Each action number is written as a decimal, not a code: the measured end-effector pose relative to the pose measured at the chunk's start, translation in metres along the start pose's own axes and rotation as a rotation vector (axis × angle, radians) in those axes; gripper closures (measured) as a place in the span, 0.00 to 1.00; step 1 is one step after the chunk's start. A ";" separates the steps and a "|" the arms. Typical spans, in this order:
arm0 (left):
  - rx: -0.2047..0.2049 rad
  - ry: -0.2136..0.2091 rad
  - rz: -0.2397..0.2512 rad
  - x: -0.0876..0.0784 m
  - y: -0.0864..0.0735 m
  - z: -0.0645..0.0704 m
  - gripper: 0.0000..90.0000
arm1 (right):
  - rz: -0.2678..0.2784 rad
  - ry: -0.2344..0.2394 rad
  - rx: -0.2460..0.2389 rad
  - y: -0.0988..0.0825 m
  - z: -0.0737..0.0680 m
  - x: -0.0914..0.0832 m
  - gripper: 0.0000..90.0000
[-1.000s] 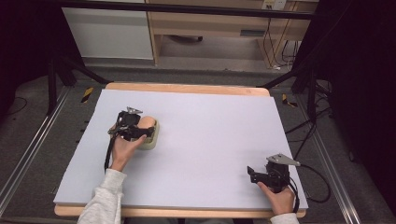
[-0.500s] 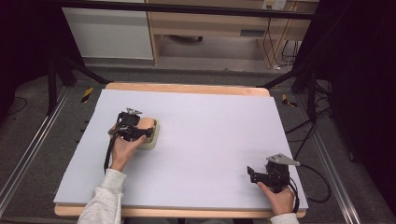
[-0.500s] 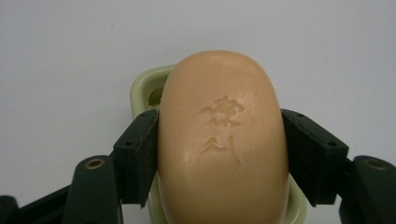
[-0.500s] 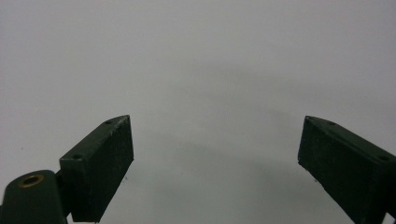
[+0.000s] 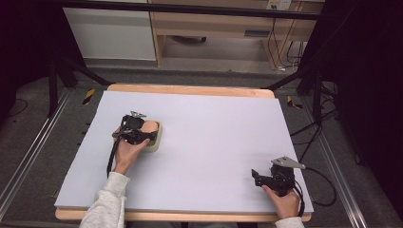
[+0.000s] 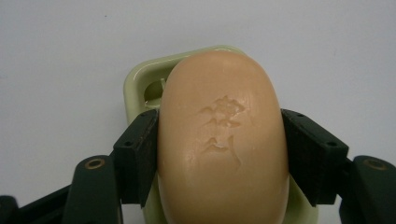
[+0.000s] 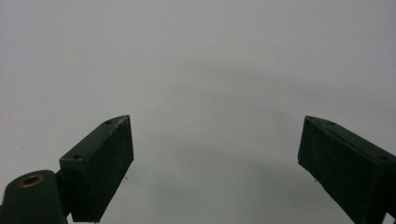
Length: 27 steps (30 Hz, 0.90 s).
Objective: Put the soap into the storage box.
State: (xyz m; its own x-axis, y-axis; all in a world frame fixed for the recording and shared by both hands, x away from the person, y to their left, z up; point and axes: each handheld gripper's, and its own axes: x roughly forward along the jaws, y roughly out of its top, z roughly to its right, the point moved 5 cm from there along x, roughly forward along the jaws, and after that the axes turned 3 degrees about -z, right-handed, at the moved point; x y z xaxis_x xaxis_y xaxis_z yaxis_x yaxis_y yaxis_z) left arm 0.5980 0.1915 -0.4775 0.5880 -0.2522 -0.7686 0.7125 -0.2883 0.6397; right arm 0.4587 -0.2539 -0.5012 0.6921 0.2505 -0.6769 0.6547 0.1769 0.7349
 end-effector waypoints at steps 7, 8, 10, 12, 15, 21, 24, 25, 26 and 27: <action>0.005 0.002 -0.009 0.005 -0.002 0.002 0.35 | 0.003 -0.007 -0.004 0.000 0.000 0.000 0.12; 0.007 0.001 -0.012 0.005 -0.003 0.002 0.35 | 0.000 0.000 0.002 0.000 0.000 0.000 0.12; 0.005 0.001 -0.012 0.005 -0.003 0.001 0.35 | 0.000 0.000 0.002 0.000 0.000 0.000 0.12; -0.002 0.000 -0.011 0.006 -0.003 0.001 0.35 | 0.000 0.002 0.002 0.000 0.000 0.000 0.12; -0.003 -0.006 -0.011 0.006 -0.003 0.000 0.35 | 0.000 0.001 0.000 0.000 0.000 0.000 0.12; -0.002 -0.005 -0.011 0.007 -0.004 0.001 0.35 | 0.000 -0.004 0.000 0.000 0.000 0.000 0.12; -0.006 -0.009 -0.006 0.007 -0.004 0.001 0.35 | -0.001 -0.004 -0.002 0.000 0.000 0.000 0.12; -0.006 -0.009 -0.007 0.007 -0.004 0.001 0.35 | 0.000 -0.004 -0.002 0.000 0.000 0.000 0.12; -0.006 -0.009 -0.007 0.007 -0.004 0.001 0.35 | -0.001 -0.005 -0.001 0.000 0.000 0.000 0.12; -0.006 -0.009 -0.006 0.006 -0.004 0.001 0.35 | -0.001 -0.004 -0.001 0.000 0.000 0.000 0.12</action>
State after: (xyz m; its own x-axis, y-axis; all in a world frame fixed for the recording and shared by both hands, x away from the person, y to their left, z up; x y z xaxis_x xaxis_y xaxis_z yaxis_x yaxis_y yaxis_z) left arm 0.5985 0.1906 -0.4852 0.5799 -0.2588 -0.7724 0.7184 -0.2846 0.6347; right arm 0.4586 -0.2536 -0.5014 0.6929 0.2466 -0.6775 0.6548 0.1781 0.7345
